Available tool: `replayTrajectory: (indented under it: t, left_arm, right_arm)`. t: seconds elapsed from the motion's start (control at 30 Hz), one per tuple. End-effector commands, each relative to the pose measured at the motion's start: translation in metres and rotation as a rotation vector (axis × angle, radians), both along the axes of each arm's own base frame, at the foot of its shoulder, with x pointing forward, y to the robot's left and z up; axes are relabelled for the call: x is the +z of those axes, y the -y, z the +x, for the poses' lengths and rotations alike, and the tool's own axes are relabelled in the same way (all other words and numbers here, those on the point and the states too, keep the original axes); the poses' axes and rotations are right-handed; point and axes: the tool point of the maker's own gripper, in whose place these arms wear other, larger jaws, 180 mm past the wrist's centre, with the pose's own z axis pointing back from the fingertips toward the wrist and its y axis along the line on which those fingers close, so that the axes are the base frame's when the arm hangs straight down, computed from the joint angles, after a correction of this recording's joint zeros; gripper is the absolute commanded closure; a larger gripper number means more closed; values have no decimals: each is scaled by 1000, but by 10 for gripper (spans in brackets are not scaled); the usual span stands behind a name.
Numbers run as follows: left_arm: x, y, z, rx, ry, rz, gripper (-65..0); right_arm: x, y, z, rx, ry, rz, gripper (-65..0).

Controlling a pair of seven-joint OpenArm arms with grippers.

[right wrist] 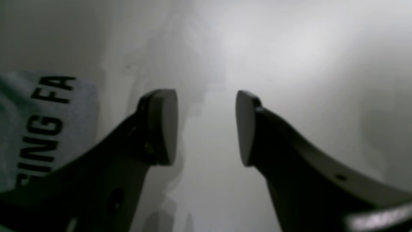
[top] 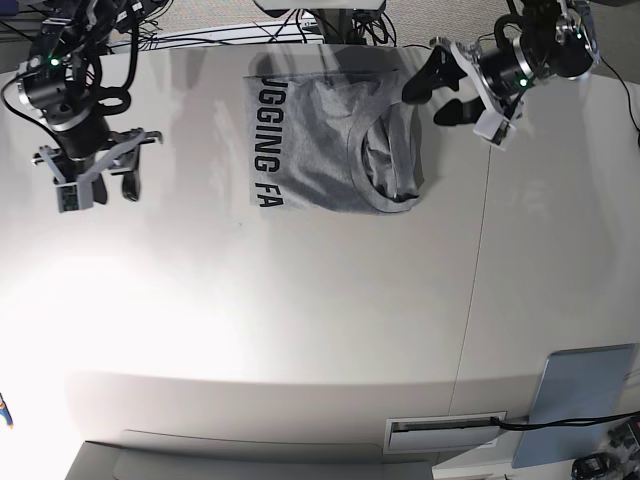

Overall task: Fold the T-shirt properly
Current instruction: 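Fold both strip ends toward the middle with both grippers, then grasp the folded bundle edges with both grippers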

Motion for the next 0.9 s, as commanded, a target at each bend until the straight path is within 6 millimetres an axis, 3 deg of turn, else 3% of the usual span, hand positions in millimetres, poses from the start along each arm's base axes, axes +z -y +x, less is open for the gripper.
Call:
replayTrajectory:
  t: [0.0, 0.2, 0.3, 0.43, 0.53, 0.67, 0.73, 0.87]
  left_arm:
    - [10, 2, 5, 16, 41, -34, -399]
    - [10, 2, 5, 25, 43, -45, -380]
    - [8, 2, -1, 20, 33, -46, -270]
    - [0, 12, -7, -18, 13, -59, -129]
    - [-23, 25, -18, -61, -53, -42, -83]
    - [-64, 34, -32, -126, -121, 68, -77]
    - [-86, 27, -39, -143, -158, 160, -77]
    - [-114, -2, -26, -62, -174, 296, -77]
  right_arm:
    - [11, 2, 3, 6, 41, -11, -290]
    - [12, -2, 3, 15, 49, 10, -289]
    - [14, -8, 7, 35, 74, 23, -255]
    - [-6, -35, 11, 116, 34, 79, -199]
    - [-22, -65, 15, 205, 0, 107, -144]
    - [-36, -92, 29, 288, -12, 47, -113]
    - [-42, -102, 36, 317, -13, 18, -113]
    - [-61, -118, 45, 367, -44, -1, -113]
